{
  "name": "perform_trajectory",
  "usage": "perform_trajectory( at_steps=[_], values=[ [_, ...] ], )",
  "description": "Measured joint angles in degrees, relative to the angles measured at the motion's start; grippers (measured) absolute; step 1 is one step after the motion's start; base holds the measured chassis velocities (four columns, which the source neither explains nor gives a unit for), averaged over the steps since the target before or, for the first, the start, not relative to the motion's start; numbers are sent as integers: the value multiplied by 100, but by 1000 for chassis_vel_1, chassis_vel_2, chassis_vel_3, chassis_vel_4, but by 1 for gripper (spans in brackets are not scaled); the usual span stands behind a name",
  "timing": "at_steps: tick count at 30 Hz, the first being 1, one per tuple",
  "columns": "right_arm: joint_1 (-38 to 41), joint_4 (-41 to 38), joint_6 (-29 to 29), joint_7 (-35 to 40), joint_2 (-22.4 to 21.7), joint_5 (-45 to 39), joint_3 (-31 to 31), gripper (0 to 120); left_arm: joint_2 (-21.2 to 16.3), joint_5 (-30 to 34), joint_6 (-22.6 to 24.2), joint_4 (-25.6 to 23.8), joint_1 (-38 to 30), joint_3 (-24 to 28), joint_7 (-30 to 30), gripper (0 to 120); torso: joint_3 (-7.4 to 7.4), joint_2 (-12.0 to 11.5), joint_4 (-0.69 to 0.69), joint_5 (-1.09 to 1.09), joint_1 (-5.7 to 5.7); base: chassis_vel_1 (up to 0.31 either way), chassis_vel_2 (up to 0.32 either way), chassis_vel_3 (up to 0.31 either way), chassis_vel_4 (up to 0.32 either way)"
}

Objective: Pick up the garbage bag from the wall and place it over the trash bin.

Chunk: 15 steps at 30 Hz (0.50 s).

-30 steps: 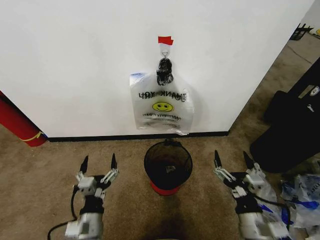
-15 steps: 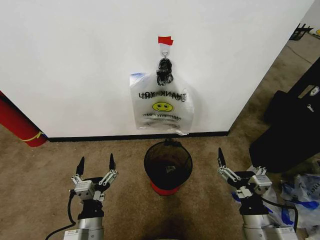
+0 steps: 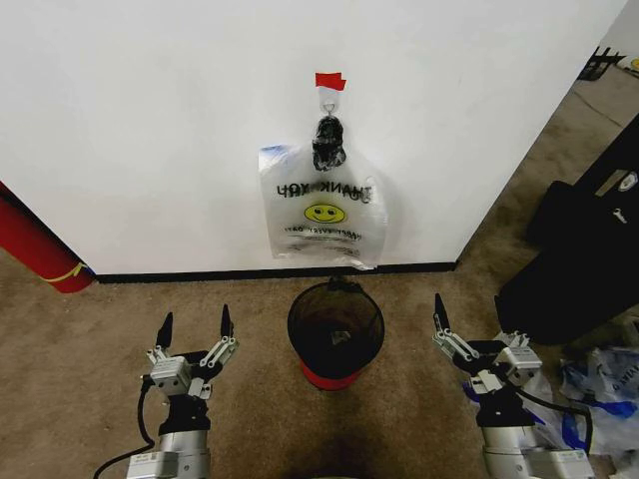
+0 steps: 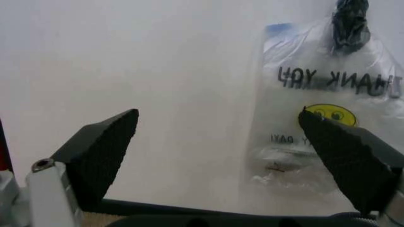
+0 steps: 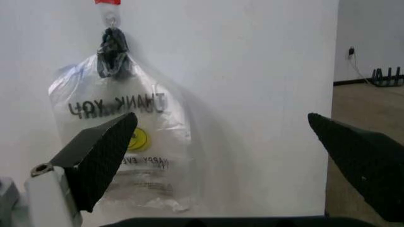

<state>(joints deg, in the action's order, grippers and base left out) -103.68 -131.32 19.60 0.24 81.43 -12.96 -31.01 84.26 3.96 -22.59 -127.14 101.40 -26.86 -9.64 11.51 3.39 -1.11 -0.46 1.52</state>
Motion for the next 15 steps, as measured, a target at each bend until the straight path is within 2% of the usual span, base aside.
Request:
perform_trajectory(
  at_steps=[9,15],
  values=[
    [198,68,-209,29,19,-108,88,100,53,66,10,45,-34,-78,0,99,0,0,0,1,0,0,0,0,0],
    [307,-220,-634,34,-51,-876,130,100,56,496,188,-48,-82,12,56,100,0,0,0,0,0,0,0,0,0]
  ],
)
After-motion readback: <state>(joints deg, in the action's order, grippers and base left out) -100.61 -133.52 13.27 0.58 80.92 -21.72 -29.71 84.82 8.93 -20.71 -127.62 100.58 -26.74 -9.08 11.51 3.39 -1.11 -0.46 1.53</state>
